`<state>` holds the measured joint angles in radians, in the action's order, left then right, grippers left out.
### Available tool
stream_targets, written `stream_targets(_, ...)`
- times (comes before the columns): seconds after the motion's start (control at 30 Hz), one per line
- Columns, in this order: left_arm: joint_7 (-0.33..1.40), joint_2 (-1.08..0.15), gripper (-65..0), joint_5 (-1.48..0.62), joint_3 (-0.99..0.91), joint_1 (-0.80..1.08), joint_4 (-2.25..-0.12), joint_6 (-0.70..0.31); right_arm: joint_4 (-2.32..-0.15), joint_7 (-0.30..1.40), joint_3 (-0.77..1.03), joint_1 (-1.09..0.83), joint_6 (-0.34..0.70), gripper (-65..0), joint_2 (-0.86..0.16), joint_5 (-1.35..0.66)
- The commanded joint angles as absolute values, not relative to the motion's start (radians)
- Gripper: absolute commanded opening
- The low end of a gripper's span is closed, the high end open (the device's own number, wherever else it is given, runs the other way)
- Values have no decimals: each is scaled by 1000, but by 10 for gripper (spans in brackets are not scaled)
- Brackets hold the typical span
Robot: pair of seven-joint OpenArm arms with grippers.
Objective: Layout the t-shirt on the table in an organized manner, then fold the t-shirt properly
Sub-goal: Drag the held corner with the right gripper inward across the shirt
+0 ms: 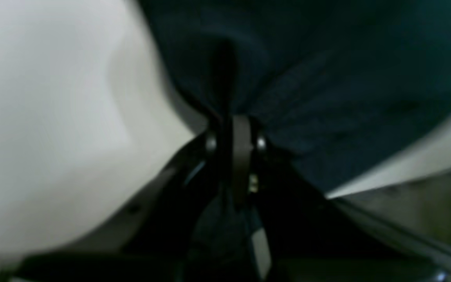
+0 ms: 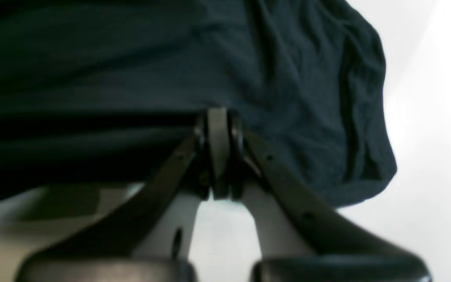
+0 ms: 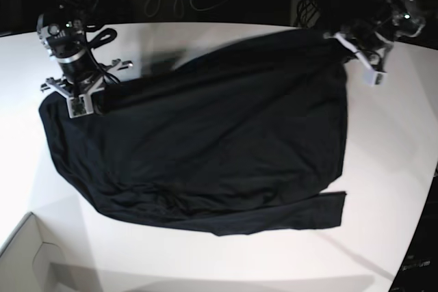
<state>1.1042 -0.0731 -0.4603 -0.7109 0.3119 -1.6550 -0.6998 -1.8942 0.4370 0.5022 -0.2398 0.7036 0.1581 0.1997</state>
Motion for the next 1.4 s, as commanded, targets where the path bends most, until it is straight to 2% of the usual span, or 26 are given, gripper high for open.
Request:
stream_targets(0.0, 1090, -85, -648, -472, -728, 309, -1707, -698, -1910, 409, 501, -246, 698, -650, 157, 180)
stream_targets(0.17, 1144, -107, -648, -470, -783, 275, -1811, -698, -1905, 406, 466, -306, 698, -650, 157, 180)
stream_targets(0.43, 1184, -111, -648, -464, -788, 245, -1810, -698, -1905, 406, 398, -392, 698, -650, 157, 182)
stream_targets(0.67, 1184, -111, -648, -463, -788, 257, -1810, -698, -1957, 404, 414, -397, 698, -650, 157, 179)
stream_targets(1.37, 1182, -127, -648, -469, -789, 308, -1804, -698, -2017, 404, 400, -263, 698, -650, 157, 183)
